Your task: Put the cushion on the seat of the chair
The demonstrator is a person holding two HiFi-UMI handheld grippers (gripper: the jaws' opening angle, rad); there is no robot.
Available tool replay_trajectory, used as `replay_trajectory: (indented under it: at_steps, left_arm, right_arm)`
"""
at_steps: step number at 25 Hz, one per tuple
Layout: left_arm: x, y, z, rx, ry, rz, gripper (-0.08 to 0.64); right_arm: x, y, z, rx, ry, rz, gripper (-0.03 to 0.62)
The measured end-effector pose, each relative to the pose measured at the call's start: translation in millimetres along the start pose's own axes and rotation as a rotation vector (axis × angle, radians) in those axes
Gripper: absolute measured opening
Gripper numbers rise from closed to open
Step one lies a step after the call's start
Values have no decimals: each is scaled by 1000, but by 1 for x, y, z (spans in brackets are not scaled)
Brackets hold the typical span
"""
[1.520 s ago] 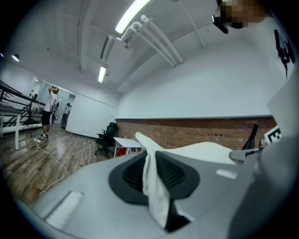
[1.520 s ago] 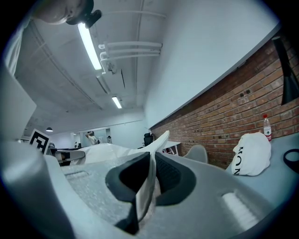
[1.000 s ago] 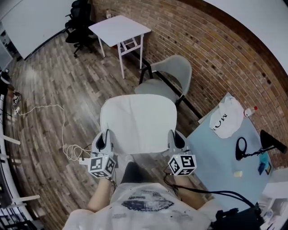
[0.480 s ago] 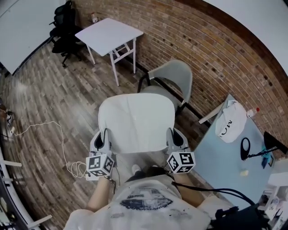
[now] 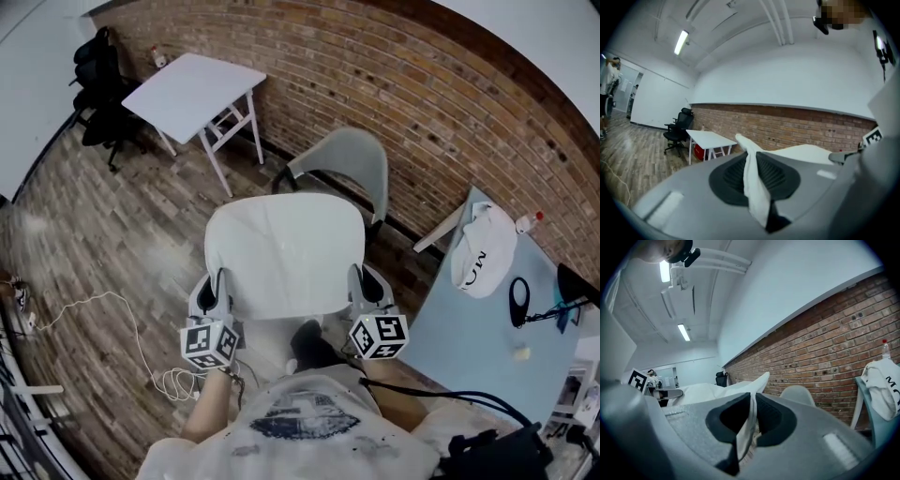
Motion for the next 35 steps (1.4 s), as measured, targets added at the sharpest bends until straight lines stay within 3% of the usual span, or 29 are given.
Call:
replay_trajectory:
  at_steps: [10,16,25,35]
  left_arm:
    - [-171,16,-29,-56,-122,64,38]
    - [-243,17,-54,-81,-182,104,38]
    - [-312,7,-68,-95,-285,171,40]
    - [-386,-26,-50,-86,-471,269,40]
  right_arm:
    - [-89,23,-94,-68,-126,-21,30]
    - [-115,31,-142,-92,-190,-13,31]
    - [-132,28,-176,-120,-302,-3,31]
    - [-156,-5,-175,-136,-519,30,31]
Point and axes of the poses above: the fingertips, and each gripper's own axes: x backward along the fingers, z to its left, y out of its top, the point moved 2 cm from there along x, backward along the fingers, and after that the axes turned 4 degrees about -y, right-handed, at the moved point
